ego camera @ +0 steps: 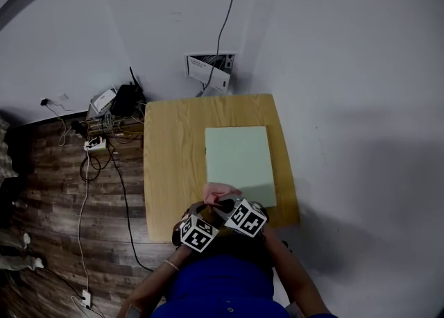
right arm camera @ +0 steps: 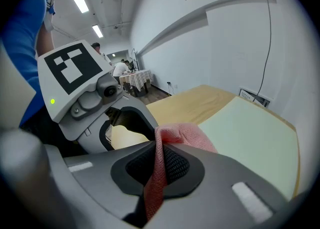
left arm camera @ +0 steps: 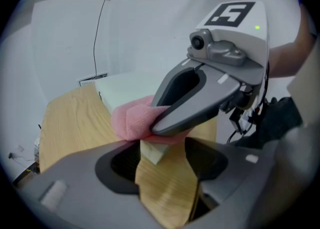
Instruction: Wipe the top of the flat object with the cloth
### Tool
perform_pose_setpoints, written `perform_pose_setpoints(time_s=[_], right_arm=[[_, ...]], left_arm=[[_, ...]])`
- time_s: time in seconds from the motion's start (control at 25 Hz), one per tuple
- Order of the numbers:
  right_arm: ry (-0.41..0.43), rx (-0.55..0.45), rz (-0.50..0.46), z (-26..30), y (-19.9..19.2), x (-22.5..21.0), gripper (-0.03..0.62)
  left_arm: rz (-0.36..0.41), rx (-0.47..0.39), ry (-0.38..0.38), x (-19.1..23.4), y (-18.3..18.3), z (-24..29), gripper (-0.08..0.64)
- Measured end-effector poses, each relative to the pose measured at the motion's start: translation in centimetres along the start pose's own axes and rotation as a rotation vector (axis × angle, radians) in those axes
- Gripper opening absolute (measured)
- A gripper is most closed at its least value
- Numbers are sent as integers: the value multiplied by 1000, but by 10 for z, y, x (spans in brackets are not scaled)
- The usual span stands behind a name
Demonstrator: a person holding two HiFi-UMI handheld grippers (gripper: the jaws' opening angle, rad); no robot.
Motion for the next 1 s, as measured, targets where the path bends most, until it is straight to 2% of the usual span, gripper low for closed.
perform_pose_setpoints(time_s=[0.4, 0.8, 1.0], right_arm=[[-34, 43, -27, -15, -9, -12, 15], [-75, 56, 13, -39, -34, -34, 15], [-125, 73, 59, -55, -46, -44, 15]], left_arm=[[-13, -13, 10, 2, 3, -2, 278], [-21, -14, 13, 2, 4, 0, 278], [-17, -10, 11, 2, 5, 0, 278]])
Point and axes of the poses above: the fingertips, and each gripper's own axes: z forward along the fingers, x to its left, y out of its top, the point moved 7 cm from there along -z, backward along the fingers, and after that the axes turned 13 degrees about z, right-handed, at the moved point
